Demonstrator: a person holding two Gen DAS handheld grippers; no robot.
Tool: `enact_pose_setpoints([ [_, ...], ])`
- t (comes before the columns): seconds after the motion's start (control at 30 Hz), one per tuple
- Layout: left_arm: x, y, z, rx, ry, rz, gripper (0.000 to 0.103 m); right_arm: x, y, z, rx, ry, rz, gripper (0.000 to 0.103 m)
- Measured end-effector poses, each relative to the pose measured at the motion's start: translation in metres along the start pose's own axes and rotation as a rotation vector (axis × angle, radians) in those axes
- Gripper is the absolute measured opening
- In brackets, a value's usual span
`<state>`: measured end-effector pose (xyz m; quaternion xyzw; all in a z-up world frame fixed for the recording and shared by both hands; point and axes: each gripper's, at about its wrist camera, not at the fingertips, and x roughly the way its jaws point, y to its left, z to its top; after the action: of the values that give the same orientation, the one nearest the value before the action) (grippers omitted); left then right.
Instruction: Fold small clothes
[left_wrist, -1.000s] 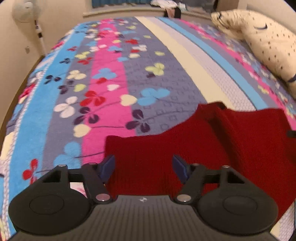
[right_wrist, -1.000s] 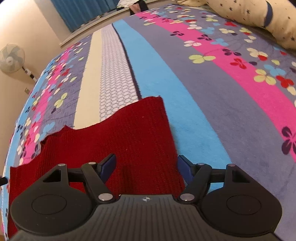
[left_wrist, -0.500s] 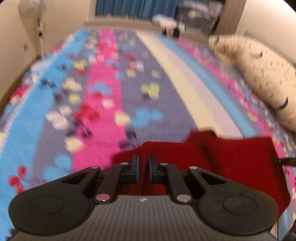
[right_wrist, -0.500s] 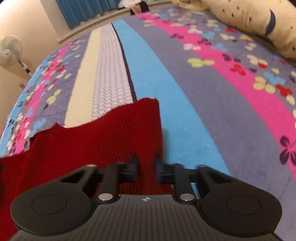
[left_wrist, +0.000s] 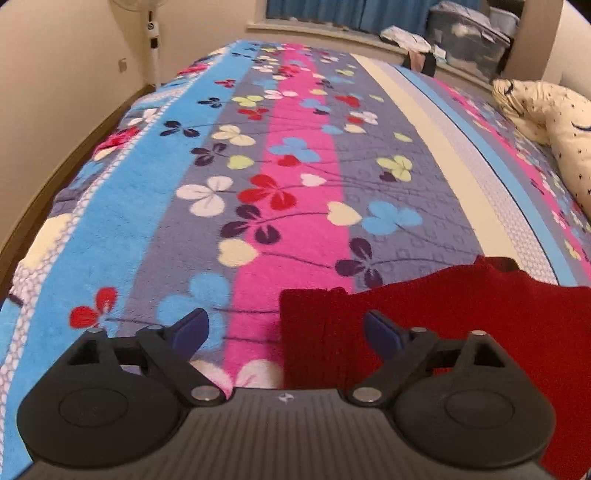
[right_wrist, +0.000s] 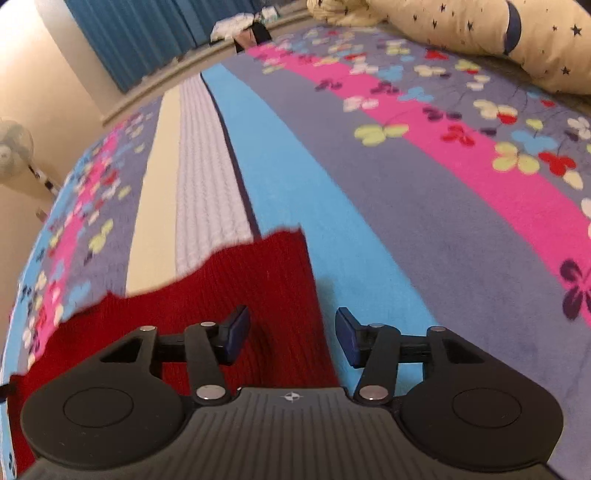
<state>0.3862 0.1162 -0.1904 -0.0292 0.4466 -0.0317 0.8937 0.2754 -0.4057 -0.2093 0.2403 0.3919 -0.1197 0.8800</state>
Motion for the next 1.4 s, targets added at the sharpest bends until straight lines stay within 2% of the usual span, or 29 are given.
enact_pose_setpoints([
  [0.07,0.005,0.002,-0.002,-0.014,0.044,-0.048,0.094,0.007,0.000,0.008,0.000,-0.010,-0.007,0.052],
  [0.1,0.011,0.000,-0.004,-0.005,0.063,-0.046,0.087,0.013,0.000,0.011,0.005,0.003,0.007,0.032],
  [0.13,0.017,-0.002,-0.006,0.012,0.058,-0.018,0.070,0.020,0.001,0.013,0.000,0.031,0.015,0.011],
  [0.17,0.023,-0.002,-0.005,0.023,0.064,-0.022,0.029,0.025,0.004,0.014,-0.014,0.047,-0.007,0.011],
  [0.2,0.028,0.003,-0.002,-0.016,0.074,-0.023,0.017,0.024,0.009,0.014,-0.029,0.031,-0.024,0.011],
  [0.27,0.035,0.016,0.000,-0.102,0.061,-0.011,0.018,0.017,0.013,0.016,-0.039,-0.021,-0.038,0.011],
  [0.33,0.044,0.018,-0.001,-0.091,0.076,0.024,0.022,0.026,0.005,0.016,-0.006,0.004,-0.064,0.011],
  [0.43,0.042,0.018,-0.003,-0.088,0.088,0.056,0.050,0.045,0.000,0.009,-0.008,0.038,-0.119,0.018],
  [0.47,0.034,0.020,-0.003,-0.106,0.086,0.058,0.066,0.045,0.002,0.008,-0.017,0.028,-0.126,0.022],
  [0.5,0.021,0.023,-0.004,-0.115,0.077,0.039,0.080,0.040,0.002,0.008,-0.004,0.017,-0.121,0.031],
  [0.53,0.007,0.025,-0.008,-0.115,0.061,0.010,0.087,0.032,0.001,0.010,0.024,0.010,-0.107,0.045],
  [0.57,-0.008,0.027,-0.013,-0.116,0.042,-0.012,0.094,0.023,-0.001,0.010,0.035,0.010,-0.086,0.052],
  [0.6,-0.022,0.028,-0.020,-0.117,0.034,-0.029,0.095,0.012,-0.003,0.008,0.036,0.006,-0.055,0.059],
  [0.73,-0.061,0.031,-0.063,-0.138,0.088,-0.125,0.095,-0.041,-0.015,-0.015,-0.001,0.016,0.027,0.064],
  [0.83,-0.064,0.028,-0.097,-0.146,0.174,-0.146,0.095,-0.068,-0.027,-0.045,0.005,0.061,0.057,0.067],
  [0.9,-0.060,0.027,-0.115,-0.200,0.233,-0.156,0.092,-0.074,-0.032,-0.065,0.009,0.097,0.052,0.068],
  [0.93,-0.063,0.027,-0.120,-0.220,0.226,-0.166,0.082,-0.073,-0.035,-0.075,0.014,0.123,0.041,0.068],
  [0.97,-0.068,0.027,-0.122,-0.223,0.198,-0.172,0.033,-0.071,-0.037,-0.085,0.025,0.160,0.031,0.063],
  [1.0,-0.074,0.030,-0.121,-0.229,0.183,-0.166,0.013,-0.071,-0.038,-0.092,0.021,0.173,0.030,0.031],
  [1.03,-0.080,0.036,-0.121,-0.261,0.165,-0.148,0.012,-0.075,-0.039,-0.096,0.002,0.148,0.022,0.017],
  [1.1,-0.085,0.051,-0.124,-0.316,0.153,-0.156,0.011,-0.086,-0.045,-0.094,0.051,0.128,0.039,0.015],
  [1.13,-0.082,0.055,-0.129,-0.315,0.167,-0.083,0.003,-0.090,-0.048,-0.092,0.079,0.126,0.038,0.015],
  [1.17,-0.075,0.059,-0.132,-0.292,0.184,0.034,0.000,-0.090,-0.051,-0.092,0.092,0.130,0.030,0.015],
  [1.2,-0.068,0.066,-0.138,-0.293,0.213,0.071,0.000,-0.086,-0.054,-0.094,0.109,0.141,0.023,0.015],
  [1.27,-0.069,0.083,-0.146,-0.375,0.217,0.021,0.000,-0.073,-0.058,-0.102,0.130,0.170,0.007,0.019],
  [1.3,-0.075,0.084,-0.145,-0.380,0.211,0.011,0.004,-0.071,-0.057,-0.104,0.131,0.164,0.002,0.028],
  [1.33,-0.082,0.082,-0.143,-0.364,0.201,0.014,0.011,-0.073,-0.054,-0.104,0.129,0.148,-0.008,0.046],
  [1.37,-0.090,0.077,-0.140,-0.333,0.194,0.017,0.031,-0.078,-0.051,-0.102,0.125,0.138,-0.028,0.055],
  [1.4,-0.100,0.070,-0.136,-0.303,0.195,0.024,0.063,-0.084,-0.047,-0.101,0.113,0.127,-0.066,0.061],
])
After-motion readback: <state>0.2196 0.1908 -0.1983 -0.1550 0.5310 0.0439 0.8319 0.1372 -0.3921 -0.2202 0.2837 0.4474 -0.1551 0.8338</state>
